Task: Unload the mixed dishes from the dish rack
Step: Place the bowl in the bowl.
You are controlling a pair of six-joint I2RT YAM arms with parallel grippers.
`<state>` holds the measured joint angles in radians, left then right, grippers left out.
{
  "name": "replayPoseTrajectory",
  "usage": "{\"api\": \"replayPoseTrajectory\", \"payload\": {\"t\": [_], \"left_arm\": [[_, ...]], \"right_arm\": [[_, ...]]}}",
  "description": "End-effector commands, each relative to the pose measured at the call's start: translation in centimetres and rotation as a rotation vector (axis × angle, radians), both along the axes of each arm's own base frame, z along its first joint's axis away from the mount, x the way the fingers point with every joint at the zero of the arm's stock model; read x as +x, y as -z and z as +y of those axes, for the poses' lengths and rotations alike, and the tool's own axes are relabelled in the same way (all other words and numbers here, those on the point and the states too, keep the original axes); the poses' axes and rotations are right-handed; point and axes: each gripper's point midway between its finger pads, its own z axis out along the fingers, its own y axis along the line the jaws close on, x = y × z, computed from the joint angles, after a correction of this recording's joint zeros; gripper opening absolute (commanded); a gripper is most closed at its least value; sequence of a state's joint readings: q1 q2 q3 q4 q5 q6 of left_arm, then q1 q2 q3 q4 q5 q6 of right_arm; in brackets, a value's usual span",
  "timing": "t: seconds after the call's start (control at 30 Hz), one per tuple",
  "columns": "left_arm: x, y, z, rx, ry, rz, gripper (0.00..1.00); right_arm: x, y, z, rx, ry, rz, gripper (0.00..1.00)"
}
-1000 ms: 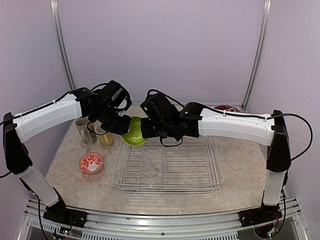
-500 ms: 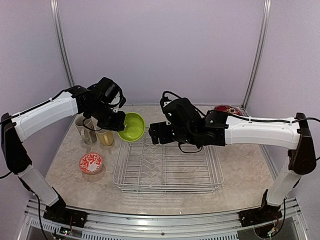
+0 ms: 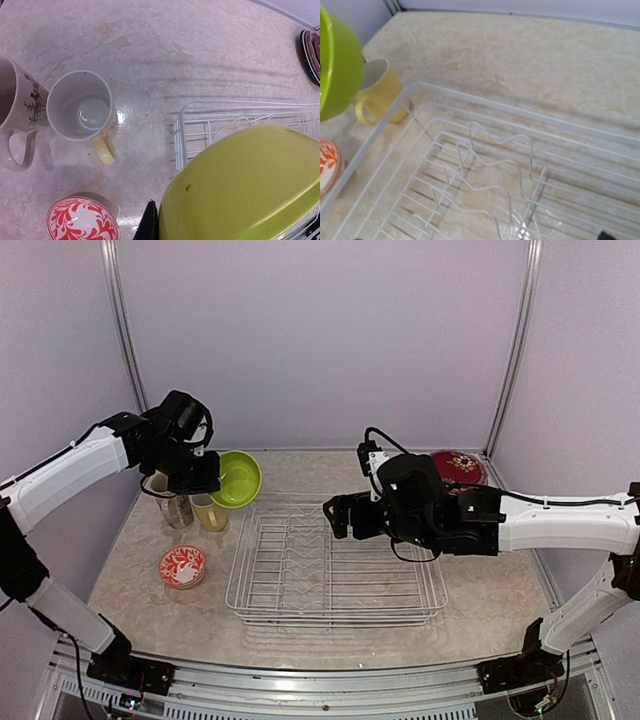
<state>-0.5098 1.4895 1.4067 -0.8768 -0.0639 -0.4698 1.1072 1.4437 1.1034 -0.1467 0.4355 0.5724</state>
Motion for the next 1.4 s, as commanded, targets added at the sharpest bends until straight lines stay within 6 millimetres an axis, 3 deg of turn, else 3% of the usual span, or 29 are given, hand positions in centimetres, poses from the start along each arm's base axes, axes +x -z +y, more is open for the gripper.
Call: {"api": "replayPoseTrajectory", "payload": {"t": [0.0, 0.1, 0.27, 0.57, 1.07, 1.27, 1.37], "left_arm": [[-3.5, 1.1, 4.9, -0.046, -0.245, 0.07, 0.0], [-6.5, 3.5, 7.8, -0.069, -0.368, 0.159, 0.0], [-9.0, 4.6, 10.4, -0.152, -0.489, 0.2, 0.0], [-10.6, 9.3, 12.0, -0.139, -0.632, 0.378, 0.0], [-11.0, 14.0, 12.0, -0.14, -0.712, 0.446, 0.0], [-11.6, 15.5, 12.4, -0.1, -0.733, 0.49, 0.07], [-12.0, 15.5, 12.5, -0.098, -0.741, 0.491, 0.17]], "right_arm": [[0.1, -1.0, -0.5, 0.042, 0.009, -0.04, 1.0], [0.0, -0.6, -0.8, 0.028, 0.01, -0.038, 1.0], [-0.2, -0.7, -1.5, 0.044, 0.012, -0.044, 1.0], [-0.9, -1.7, -2.3, 0.124, 0.01, -0.043, 1.0], [-1.1, -1.5, -2.3, 0.144, 0.002, -0.031, 1.0], [-1.1, -1.4, -2.6, 0.145, 0.011, -0.032, 1.0], [-1.1, -1.5, -2.8, 0.146, 0.017, -0.036, 1.0]]}}
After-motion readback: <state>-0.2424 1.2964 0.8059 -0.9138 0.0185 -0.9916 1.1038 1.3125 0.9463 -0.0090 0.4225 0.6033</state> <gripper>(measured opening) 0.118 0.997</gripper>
